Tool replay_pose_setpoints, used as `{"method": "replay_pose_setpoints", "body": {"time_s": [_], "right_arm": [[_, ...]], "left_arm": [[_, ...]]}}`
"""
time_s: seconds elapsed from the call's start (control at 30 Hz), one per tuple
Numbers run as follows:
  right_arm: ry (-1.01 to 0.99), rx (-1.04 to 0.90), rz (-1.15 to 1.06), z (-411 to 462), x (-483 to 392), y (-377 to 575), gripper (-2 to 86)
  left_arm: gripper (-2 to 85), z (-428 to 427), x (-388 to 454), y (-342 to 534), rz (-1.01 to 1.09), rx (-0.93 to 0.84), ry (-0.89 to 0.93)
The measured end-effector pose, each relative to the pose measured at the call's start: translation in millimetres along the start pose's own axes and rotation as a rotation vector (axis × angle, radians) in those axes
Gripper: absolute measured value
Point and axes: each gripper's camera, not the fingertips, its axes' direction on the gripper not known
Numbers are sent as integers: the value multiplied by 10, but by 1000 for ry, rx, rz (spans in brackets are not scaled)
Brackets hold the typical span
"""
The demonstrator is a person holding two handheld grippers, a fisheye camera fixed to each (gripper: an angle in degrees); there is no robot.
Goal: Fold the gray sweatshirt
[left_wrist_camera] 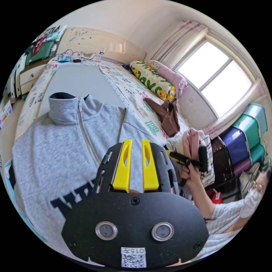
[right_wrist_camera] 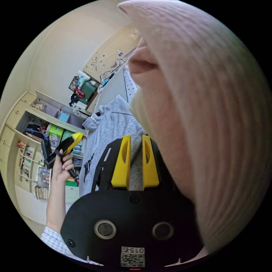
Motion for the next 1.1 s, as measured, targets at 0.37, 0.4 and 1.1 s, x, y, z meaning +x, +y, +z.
{"method": "replay_pose_setpoints", "body": {"time_s": [0.37,0.4,1.1], "right_arm": [[4,10,-14,221,166,433,4],[7,12,-14,218,172,455,1],[16,44,-6,6,685,761,-6]], "left_arm": [[52,1329,-168,-638,-30,-74,-139],[39,1346,-156,-671,-26,-89,-127],[76,1624,-110,-675,49,-223,-149]]}}
